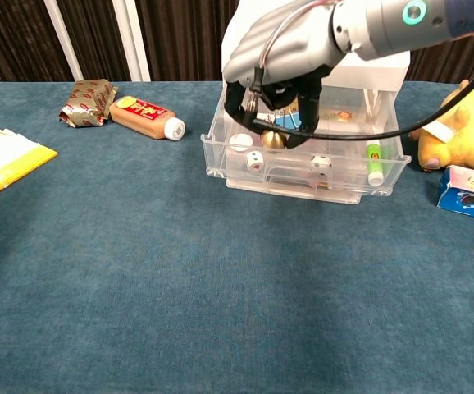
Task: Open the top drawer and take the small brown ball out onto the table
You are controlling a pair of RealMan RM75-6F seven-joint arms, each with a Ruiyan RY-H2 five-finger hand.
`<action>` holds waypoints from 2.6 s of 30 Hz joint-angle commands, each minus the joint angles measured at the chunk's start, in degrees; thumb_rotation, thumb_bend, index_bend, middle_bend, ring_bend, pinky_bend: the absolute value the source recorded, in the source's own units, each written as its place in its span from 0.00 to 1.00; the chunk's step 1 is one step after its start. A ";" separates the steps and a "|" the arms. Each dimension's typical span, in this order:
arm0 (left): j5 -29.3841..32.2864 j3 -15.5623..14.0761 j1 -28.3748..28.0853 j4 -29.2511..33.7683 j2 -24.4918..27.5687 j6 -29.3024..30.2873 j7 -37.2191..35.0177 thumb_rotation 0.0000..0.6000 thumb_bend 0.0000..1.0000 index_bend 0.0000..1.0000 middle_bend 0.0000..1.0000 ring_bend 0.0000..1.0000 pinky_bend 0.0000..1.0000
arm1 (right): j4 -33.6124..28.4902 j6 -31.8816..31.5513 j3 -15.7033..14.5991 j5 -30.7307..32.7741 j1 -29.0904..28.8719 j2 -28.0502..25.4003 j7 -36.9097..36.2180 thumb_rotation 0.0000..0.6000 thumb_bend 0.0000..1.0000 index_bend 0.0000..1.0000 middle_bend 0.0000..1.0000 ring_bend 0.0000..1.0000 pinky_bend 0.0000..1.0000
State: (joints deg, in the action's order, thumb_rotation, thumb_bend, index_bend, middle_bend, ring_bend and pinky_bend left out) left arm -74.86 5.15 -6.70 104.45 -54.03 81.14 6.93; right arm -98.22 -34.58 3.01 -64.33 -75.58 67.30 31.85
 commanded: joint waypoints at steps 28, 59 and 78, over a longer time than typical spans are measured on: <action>-0.36 0.07 0.17 0.77 0.42 0.52 0.01 1.00 0.38 0.10 0.00 0.00 0.00 | -5.51 -6.10 3.76 -4.94 14.79 -24.81 -17.84 1.00 0.33 0.61 1.00 1.00 1.00; -0.27 0.09 0.14 0.64 0.21 0.53 0.31 1.00 0.38 0.09 0.00 0.00 0.00 | 0.75 -1.49 -2.43 -7.54 25.46 -14.75 -17.27 1.00 0.33 0.62 1.00 1.00 1.00; -0.32 0.05 0.13 0.49 0.13 0.50 0.36 1.00 0.38 0.09 0.00 0.00 0.00 | 9.36 -5.12 -4.62 -6.76 30.04 -1.19 -14.95 1.00 0.33 0.63 1.00 1.00 1.00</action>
State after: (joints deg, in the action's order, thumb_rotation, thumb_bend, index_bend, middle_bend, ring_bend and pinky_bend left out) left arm -75.18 5.21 -6.57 104.95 -53.90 81.65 7.29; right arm -89.41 -39.41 -1.47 -71.38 -45.90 65.38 16.58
